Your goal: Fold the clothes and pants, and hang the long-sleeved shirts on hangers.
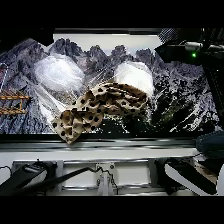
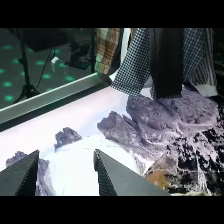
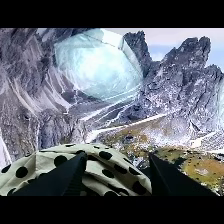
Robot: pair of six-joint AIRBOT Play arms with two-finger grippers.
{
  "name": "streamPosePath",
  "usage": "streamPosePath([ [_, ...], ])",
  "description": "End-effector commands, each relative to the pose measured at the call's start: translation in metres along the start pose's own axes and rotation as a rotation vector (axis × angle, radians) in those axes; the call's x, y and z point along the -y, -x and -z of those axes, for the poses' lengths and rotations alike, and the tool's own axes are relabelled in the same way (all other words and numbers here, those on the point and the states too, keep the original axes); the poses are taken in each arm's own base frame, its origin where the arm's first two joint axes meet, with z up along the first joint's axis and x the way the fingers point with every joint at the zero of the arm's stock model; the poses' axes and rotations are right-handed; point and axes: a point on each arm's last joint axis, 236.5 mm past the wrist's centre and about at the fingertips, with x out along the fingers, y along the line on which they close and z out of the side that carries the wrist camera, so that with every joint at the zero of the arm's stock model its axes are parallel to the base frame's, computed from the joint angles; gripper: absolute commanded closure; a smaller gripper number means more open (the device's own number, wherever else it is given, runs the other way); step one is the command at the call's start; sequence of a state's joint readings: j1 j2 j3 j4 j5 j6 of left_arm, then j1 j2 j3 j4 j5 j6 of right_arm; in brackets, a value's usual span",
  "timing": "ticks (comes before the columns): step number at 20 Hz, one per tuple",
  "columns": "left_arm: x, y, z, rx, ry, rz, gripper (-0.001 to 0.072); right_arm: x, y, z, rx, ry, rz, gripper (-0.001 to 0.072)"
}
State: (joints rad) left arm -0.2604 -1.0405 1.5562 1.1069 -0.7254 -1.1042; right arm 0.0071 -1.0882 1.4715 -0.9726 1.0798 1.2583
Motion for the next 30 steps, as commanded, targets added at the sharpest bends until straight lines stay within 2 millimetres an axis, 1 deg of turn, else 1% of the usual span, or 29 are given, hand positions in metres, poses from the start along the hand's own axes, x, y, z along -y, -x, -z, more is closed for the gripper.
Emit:
streamPosePath([
  [1,0.000,0.000,-0.001,0.001,-0.001,-0.001,0.0344,0.000,0.000,0.000,-0.001,0.000,-0.001,0.0259],
  [15,-0.002,0.000,-0.004,0.014,0.000,-0.007,0.0344,0.000,0.000,0.000,-0.001,0.000,-0.001,0.0259],
  [16,-0.001,0.000,-0.002,0.009,0.001,-0.005,0.0344,0.000,0.000,0.000,-0.001,0.000,-0.001,0.0259],
  [17,0.001,-0.001,0.006,-0.019,0.001,0.007,0.0344,0.000,0.000,0.000,-0.001,0.000,-0.001,0.0259],
  [18,0.004,-0.002,0.014,-0.050,0.003,0.020,0.0344,0.000,0.000,0.000,-0.001,0.000,-0.001,0.0259],
  [19,0.010,-0.003,0.031,-0.108,0.004,0.045,0.0344,0.000,0.000,0.000,-0.001,0.000,-0.001,0.0259],
  [20,0.016,-0.003,0.053,-0.180,0.002,0.075,0.0344,0.000,0.000,0.000,-0.001,0.000,-0.001,0.0259],
  [21,0.023,-0.004,0.080,-0.264,0.018,0.107,0.0345,0.000,0.000,0.000,-0.001,0.000,-0.001,0.0259],
  [22,0.035,-0.004,0.107,-0.337,0.058,0.153,0.0346,0.000,-0.001,-0.001,0.003,-0.002,-0.001,0.0259],
  [23,0.056,-0.004,0.133,-0.401,0.121,0.228,0.0345,0.002,-0.001,-0.006,0.025,-0.001,0.007,0.0259],
  [25,0.099,0.000,0.179,-0.514,0.214,0.362,0.0345,0.007,0.000,-0.023,0.098,-0.009,0.028,0.0259],
  [27,0.137,0.004,0.221,-0.603,0.226,0.440,0.0345,0.007,0.000,-0.026,0.111,-0.012,0.026,0.0259],
  [28,0.154,0.006,0.237,-0.623,0.171,0.478,0.0345,0.006,0.000,-0.026,0.111,-0.019,0.022,0.0259],
  [29,0.165,0.007,0.251,-0.643,0.101,0.497,0.0345,0.004,0.000,-0.027,0.116,-0.028,0.012,0.0259],
  [30,0.170,0.004,0.257,-0.654,0.058,0.492,0.0344,0.005,0.000,-0.029,0.123,-0.027,0.015,0.0259],
])
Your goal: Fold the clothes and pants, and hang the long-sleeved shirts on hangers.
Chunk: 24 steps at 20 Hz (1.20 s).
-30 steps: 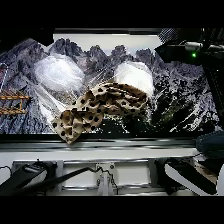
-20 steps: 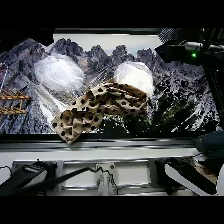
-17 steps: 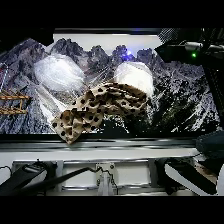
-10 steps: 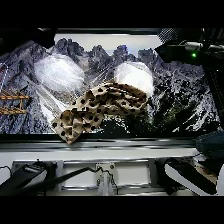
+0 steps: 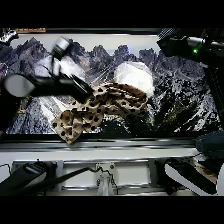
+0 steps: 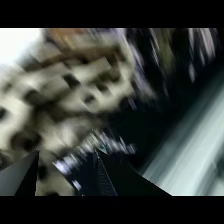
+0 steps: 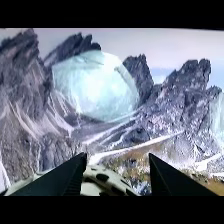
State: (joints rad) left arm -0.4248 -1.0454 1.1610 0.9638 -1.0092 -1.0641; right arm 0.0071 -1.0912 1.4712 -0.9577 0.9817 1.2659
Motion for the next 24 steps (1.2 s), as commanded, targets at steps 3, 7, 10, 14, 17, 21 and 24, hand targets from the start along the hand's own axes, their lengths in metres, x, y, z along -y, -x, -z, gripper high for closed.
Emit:
streamPosePath([
  [3,0.023,-0.049,0.022,-0.055,-0.047,0.028,0.0340,0.004,-0.003,0.002,-0.006,-0.005,0.009,0.0258],
  [7,0.034,-0.086,0.003,-0.066,-0.081,0.078,0.0236,0.085,-0.001,0.027,-0.078,-0.231,0.278,0.0231],
  [10,0.061,-0.126,-0.011,-0.054,-0.209,0.122,0.0195,0.123,0.008,0.067,-0.198,-0.249,0.387,0.0230],
  [14,0.105,-0.186,0.013,-0.098,-0.412,0.175,0.0194,0.159,0.015,0.114,-0.296,-0.302,0.472,0.0231],
  [17,0.112,-0.222,0.026,-0.107,-0.397,0.143,0.0195,0.172,0.018,0.133,-0.328,-0.338,0.494,0.0231],
  [21,0.107,-0.251,0.036,-0.202,-0.344,0.135,0.0203,0.172,0.018,0.137,-0.334,-0.344,0.493,0.0231],
  [24,0.096,-0.267,0.035,-0.257,-0.354,0.099,0.0204,0.172,0.018,0.136,-0.333,-0.341,0.494,0.0231],
])
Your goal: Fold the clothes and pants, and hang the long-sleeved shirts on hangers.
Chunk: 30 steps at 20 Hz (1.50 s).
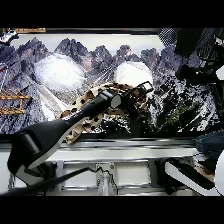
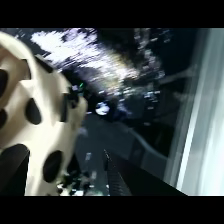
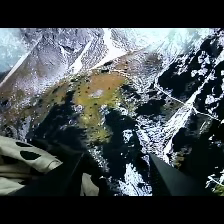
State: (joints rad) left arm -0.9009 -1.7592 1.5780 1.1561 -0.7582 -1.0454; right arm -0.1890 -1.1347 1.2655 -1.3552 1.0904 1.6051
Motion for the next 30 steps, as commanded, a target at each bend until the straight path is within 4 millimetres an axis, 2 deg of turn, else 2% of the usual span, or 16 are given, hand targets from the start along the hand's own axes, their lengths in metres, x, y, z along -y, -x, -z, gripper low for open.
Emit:
streamPosePath([
  [1,-0.009,-0.021,0.003,-0.058,0.008,-0.022,0.0204,0.003,-0.001,0.001,-0.001,-0.001,0.008,0.0231],
  [4,-0.005,-0.036,0.012,-0.080,0.005,-0.010,0.0207,0.003,-0.001,-0.003,0.014,0.001,0.008,0.0232],
  [10,-0.016,-0.064,0.022,-0.065,0.021,-0.036,0.0243,0.000,-0.001,-0.001,0.006,-0.006,-0.006,0.0232],
  [11,-0.017,-0.068,0.026,-0.073,0.023,-0.034,0.0330,-0.001,-0.001,0.000,0.003,-0.008,-0.010,0.0232],
  [12,-0.016,-0.070,0.028,-0.077,0.030,-0.029,0.0530,-0.002,-0.001,0.000,0.001,-0.007,-0.012,0.0232],
  [13,-0.015,-0.069,0.027,-0.076,0.034,-0.028,0.0690,-0.001,-0.001,0.001,-0.002,-0.001,-0.011,0.0232],
  [14,-0.015,-0.062,0.019,-0.063,0.044,-0.030,0.0693,-0.001,-0.001,0.001,-0.003,0.002,-0.011,0.0232],
  [16,-0.023,-0.030,-0.014,0.012,0.039,-0.055,0.0693,-0.001,-0.001,0.001,-0.003,0.008,-0.011,0.0232],
  [18,-0.044,0.024,-0.055,0.120,0.033,-0.115,0.0695,0.001,-0.001,0.001,-0.001,0.019,-0.001,0.0232],
  [19,-0.062,0.057,-0.073,0.177,0.050,-0.167,0.0694,0.004,-0.001,0.000,0.002,0.025,0.012,0.0232],
  [21,-0.096,0.124,-0.095,0.271,0.105,-0.268,0.0695,0.005,-0.003,0.001,0.002,0.015,0.014,0.0231],
  [24,-0.127,0.208,-0.113,0.393,0.168,-0.369,0.0696,-0.001,-0.012,0.017,-0.023,-0.025,-0.027,0.0231],
  [26,-0.138,0.248,-0.119,0.458,0.195,-0.412,0.0697,-0.024,-0.010,0.033,-0.022,-0.027,-0.132,0.0232],
  [27,-0.142,0.264,-0.122,0.486,0.203,-0.430,0.0696,-0.044,-0.005,0.045,-0.028,-0.013,-0.212,0.0232],
  [29,-0.148,0.291,-0.125,0.518,0.198,-0.493,0.0697,-0.085,0.009,0.084,-0.052,0.057,-0.348,0.0231],
  [30,-0.152,0.304,-0.125,0.523,0.187,-0.535,0.0697,-0.099,0.012,0.109,-0.079,0.086,-0.379,0.0229],
])
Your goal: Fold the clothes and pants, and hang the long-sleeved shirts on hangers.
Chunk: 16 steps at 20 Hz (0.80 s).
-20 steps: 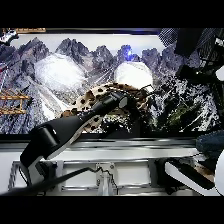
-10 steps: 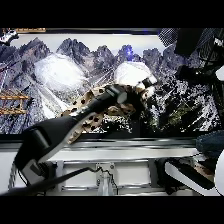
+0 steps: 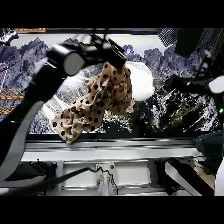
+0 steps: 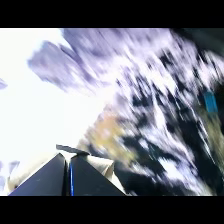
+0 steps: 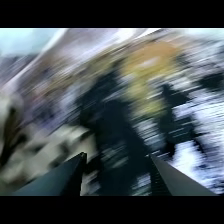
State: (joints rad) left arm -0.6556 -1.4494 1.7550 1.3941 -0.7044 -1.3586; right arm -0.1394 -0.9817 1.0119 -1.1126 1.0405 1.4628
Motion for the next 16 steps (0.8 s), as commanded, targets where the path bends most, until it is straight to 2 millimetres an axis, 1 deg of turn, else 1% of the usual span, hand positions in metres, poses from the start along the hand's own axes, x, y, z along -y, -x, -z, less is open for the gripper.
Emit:
streamPosePath([
  [1,-0.032,0.040,-0.032,0.079,-0.023,-0.122,0.0697,-0.058,-0.004,0.070,-0.064,0.077,-0.179,0.0186],
  [2,-0.033,0.048,-0.039,0.095,-0.032,-0.129,0.0697,-0.064,-0.012,0.095,-0.093,0.086,-0.194,0.0180],
  [3,-0.032,0.058,-0.046,0.114,-0.033,-0.132,0.0697,-0.068,-0.022,0.114,-0.109,0.088,-0.202,0.0168],
  [4,-0.032,0.068,-0.053,0.133,-0.035,-0.133,0.0697,-0.072,-0.034,0.130,-0.123,0.073,-0.213,0.0108],
  [5,-0.031,0.078,-0.060,0.151,-0.036,-0.135,0.0697,-0.079,-0.043,0.139,-0.125,0.045,-0.233,0.0062],
  [6,-0.030,0.086,-0.065,0.164,-0.037,-0.136,0.0697,-0.092,-0.051,0.145,-0.119,0.015,-0.271,0.0052],
  [8,-0.029,0.098,-0.071,0.177,-0.038,-0.137,0.0697,-0.124,-0.060,0.144,-0.083,-0.021,-0.343,0.0052],
  [11,-0.028,0.104,-0.067,0.158,-0.037,-0.134,0.0697,-0.155,-0.073,0.133,0.005,-0.013,-0.373,0.0053],
  [13,-0.027,0.103,-0.062,0.137,-0.036,-0.132,0.0697,-0.167,-0.084,0.132,-0.021,-0.076,-0.379,0.0054],
  [16,-0.027,0.102,-0.057,0.112,-0.035,-0.129,0.0697,-0.171,-0.102,0.124,-0.042,-0.230,-0.375,0.0061],
])
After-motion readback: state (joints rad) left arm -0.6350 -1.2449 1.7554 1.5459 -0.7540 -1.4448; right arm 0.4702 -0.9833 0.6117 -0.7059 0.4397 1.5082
